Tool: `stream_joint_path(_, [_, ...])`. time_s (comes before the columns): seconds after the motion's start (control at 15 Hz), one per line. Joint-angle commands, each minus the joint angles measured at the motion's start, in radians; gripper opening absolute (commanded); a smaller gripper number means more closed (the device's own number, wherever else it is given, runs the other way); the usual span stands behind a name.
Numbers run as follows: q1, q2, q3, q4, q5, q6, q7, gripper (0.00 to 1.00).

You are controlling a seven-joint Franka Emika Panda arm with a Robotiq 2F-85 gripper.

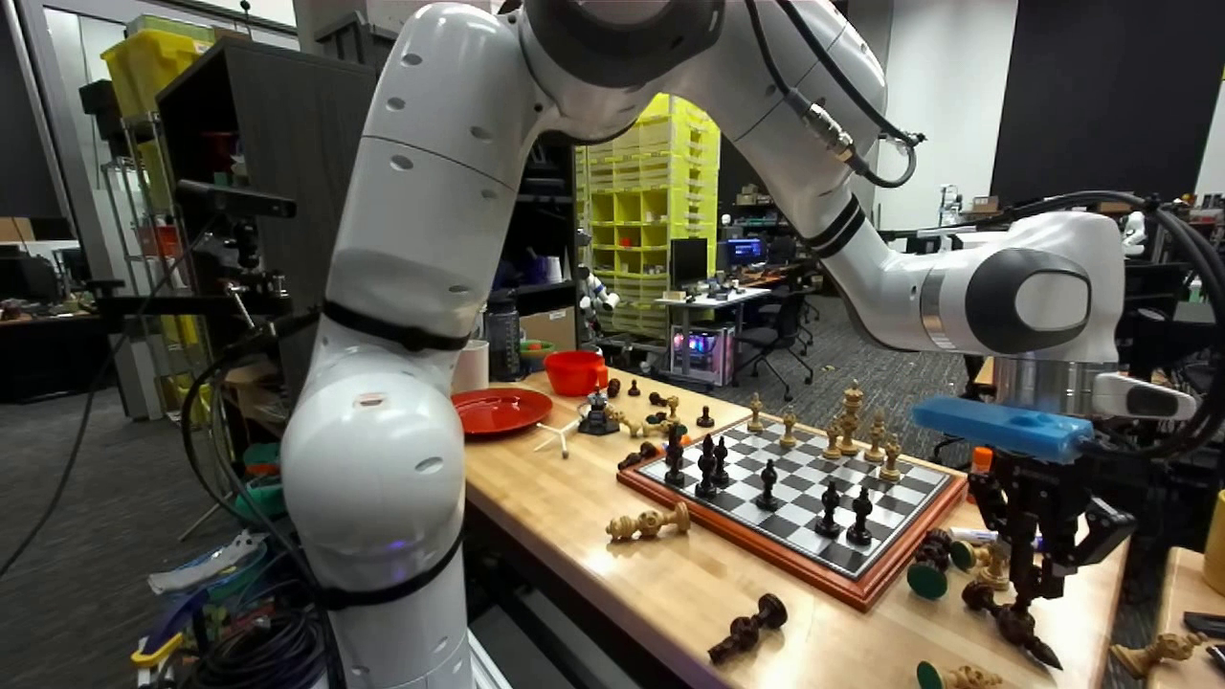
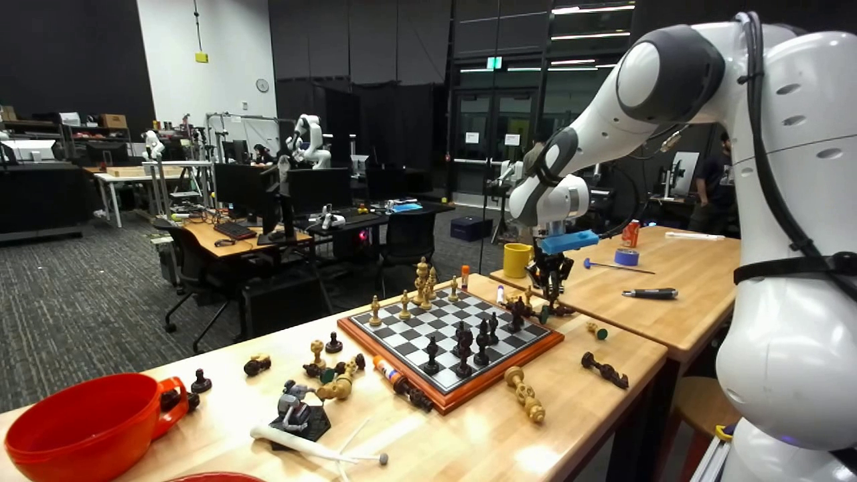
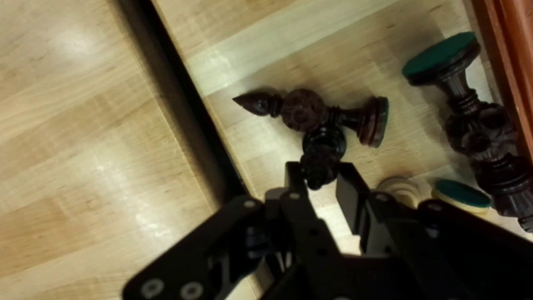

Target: Place a chess piece on the chessboard

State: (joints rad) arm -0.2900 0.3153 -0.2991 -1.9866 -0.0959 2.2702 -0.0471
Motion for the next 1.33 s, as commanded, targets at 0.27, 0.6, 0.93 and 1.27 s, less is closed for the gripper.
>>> stream_joint_path(0.27, [0.006,-0.049,0.003,0.005,-0.026,-0.032,0.011,0.06])
stream_joint_path(0.6, [0.031,-0.241,0.017,-0.079,-0.052,-0.040,-0.019,0.06])
stream_joint_path(0.93, [0.071,-0.459,0.068,-0.187,-0.044,-0.080,-0.068,0.06])
stream_joint_path(1.27, [0.135,-0.599,0.129,-0.314,0.002,-0.123,-0.093,0.06])
